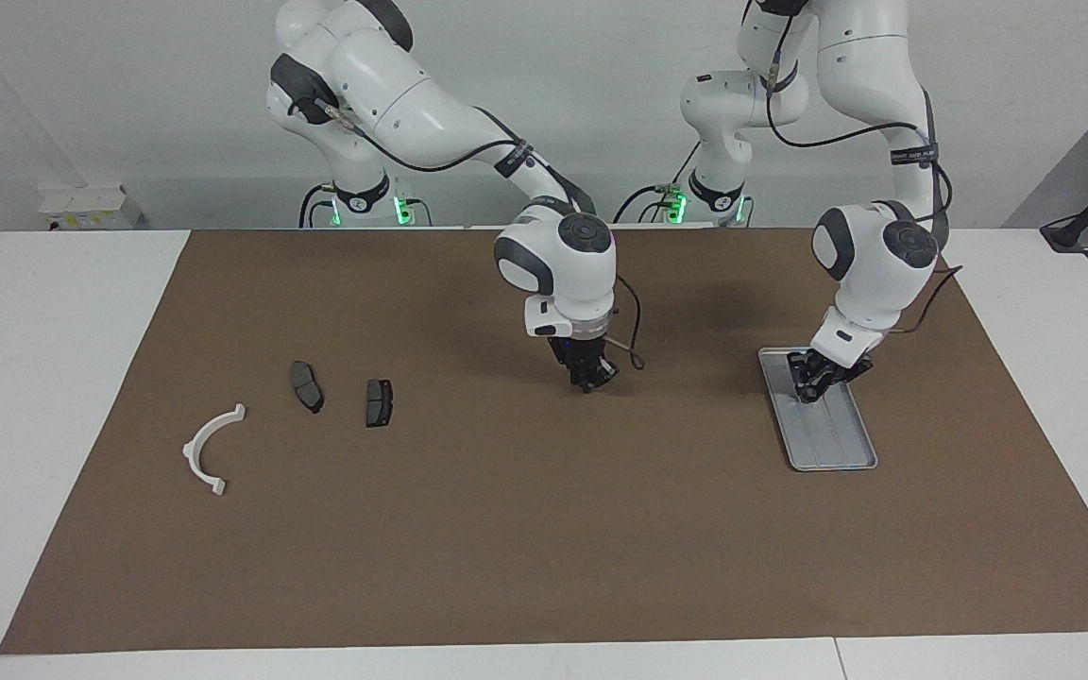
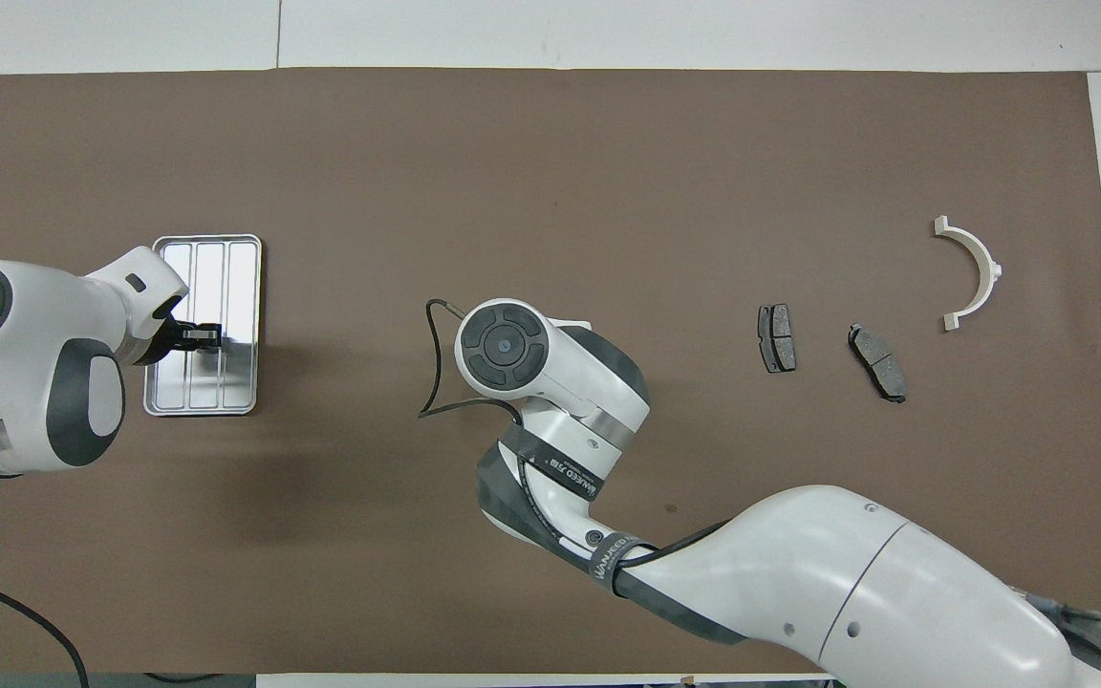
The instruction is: Pick bearing gear from pile to tray
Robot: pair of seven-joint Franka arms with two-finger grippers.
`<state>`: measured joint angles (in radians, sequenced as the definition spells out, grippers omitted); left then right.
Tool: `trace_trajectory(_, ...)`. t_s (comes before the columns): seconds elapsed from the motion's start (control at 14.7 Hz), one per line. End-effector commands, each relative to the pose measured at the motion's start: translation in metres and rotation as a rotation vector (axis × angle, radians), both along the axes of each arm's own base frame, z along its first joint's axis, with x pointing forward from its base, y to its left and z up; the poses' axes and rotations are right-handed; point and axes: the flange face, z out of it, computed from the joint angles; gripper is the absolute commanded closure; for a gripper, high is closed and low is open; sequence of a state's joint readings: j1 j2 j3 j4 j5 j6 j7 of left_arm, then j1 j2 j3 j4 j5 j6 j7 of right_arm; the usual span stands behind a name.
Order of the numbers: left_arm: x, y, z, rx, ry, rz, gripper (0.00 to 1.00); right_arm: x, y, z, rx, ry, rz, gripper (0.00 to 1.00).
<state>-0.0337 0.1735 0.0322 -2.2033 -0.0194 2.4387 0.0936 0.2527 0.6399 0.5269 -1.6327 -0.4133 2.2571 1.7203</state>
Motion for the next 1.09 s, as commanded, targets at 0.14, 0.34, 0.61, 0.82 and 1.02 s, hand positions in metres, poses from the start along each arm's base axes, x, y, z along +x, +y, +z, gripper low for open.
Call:
trace_trajectory(0.14, 0.0, -0.001, -0.002, -0.003, -0.018, 0.01, 0.39, 0.045, -0.047, 0.045, 0.003, -0.05, -0.111, 0.0)
trace_trajectory(0.34, 0.0, 0.0, -0.001, -0.003, -0.018, 0.007, 0.39, 0.064, -0.08, 0.086, 0.043, -0.074, -0.106, 0.0)
trace_trajectory(0.61, 0.02, -0.068, 0.036, -0.022, -0.032, 0.099, 0.36, 0.091, -0.142, 0.132, 0.07, -0.086, 0.041, 0.0)
trace_trajectory(0.82, 0.019, -0.198, 0.074, 0.011, -0.002, 0.189, 0.36, 0.108, -0.185, 0.155, 0.065, -0.073, 0.217, 0.0)
trace_trajectory(1.02, -0.016, -0.304, 0.085, 0.03, -0.012, 0.243, 0.35, 0.118, -0.233, 0.163, 0.008, -0.003, 0.428, 0.0)
